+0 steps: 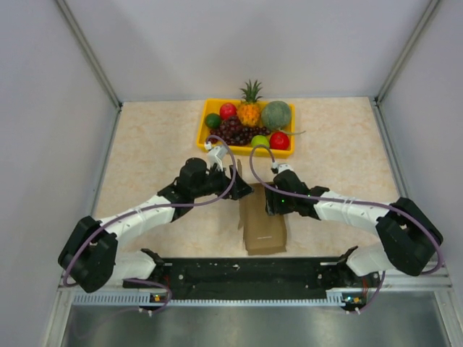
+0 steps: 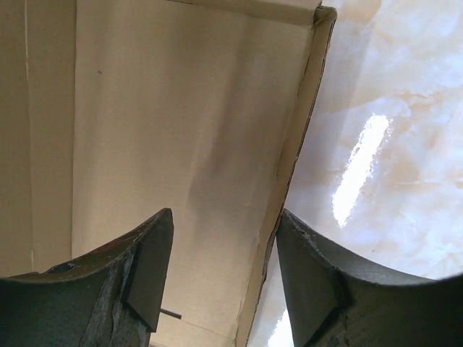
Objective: Fold the paper box
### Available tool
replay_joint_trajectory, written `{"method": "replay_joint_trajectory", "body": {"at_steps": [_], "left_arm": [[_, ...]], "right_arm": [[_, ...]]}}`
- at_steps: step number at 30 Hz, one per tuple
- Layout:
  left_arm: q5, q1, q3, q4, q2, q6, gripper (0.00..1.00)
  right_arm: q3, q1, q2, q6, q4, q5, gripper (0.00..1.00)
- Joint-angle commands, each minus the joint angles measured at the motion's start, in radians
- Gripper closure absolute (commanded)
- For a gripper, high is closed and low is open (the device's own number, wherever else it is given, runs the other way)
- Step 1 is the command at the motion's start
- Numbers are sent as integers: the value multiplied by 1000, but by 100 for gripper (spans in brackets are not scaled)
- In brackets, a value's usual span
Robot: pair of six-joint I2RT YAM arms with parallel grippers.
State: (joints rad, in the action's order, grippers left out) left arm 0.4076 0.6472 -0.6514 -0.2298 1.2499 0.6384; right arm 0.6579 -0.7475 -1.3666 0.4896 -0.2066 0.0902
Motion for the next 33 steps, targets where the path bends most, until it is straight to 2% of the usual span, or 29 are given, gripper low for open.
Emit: {"method": "replay_joint_trajectory", "body": {"at_steps": [1, 5, 8, 11, 13, 24, 28, 33], "left_arm": [[20, 22, -8, -115, 36, 37, 21], [22, 22, 12, -155, 51, 49, 21], [2, 22, 7, -122, 13, 20, 22], [-49, 19, 16, -56, -64, -29, 20], [-78, 19, 27, 16, -108, -60, 18], [-288, 11, 111, 342, -457, -186, 16], [-262, 11, 179, 354, -552, -201, 16], [-77, 12, 193, 307, -541, -175, 13]], "right_arm": [[77, -44, -34, 3, 29, 43, 42], [65, -47, -35, 58, 68, 26, 42], [33, -46, -6, 96, 73, 71, 41], [-6, -29, 24, 154, 65, 94, 41], [-18, 2, 27, 179, 49, 94, 45], [23, 31, 9, 284, -57, 28, 52], [32, 30, 21, 198, -88, 31, 45], [46, 31, 15, 179, -119, -17, 47]]}}
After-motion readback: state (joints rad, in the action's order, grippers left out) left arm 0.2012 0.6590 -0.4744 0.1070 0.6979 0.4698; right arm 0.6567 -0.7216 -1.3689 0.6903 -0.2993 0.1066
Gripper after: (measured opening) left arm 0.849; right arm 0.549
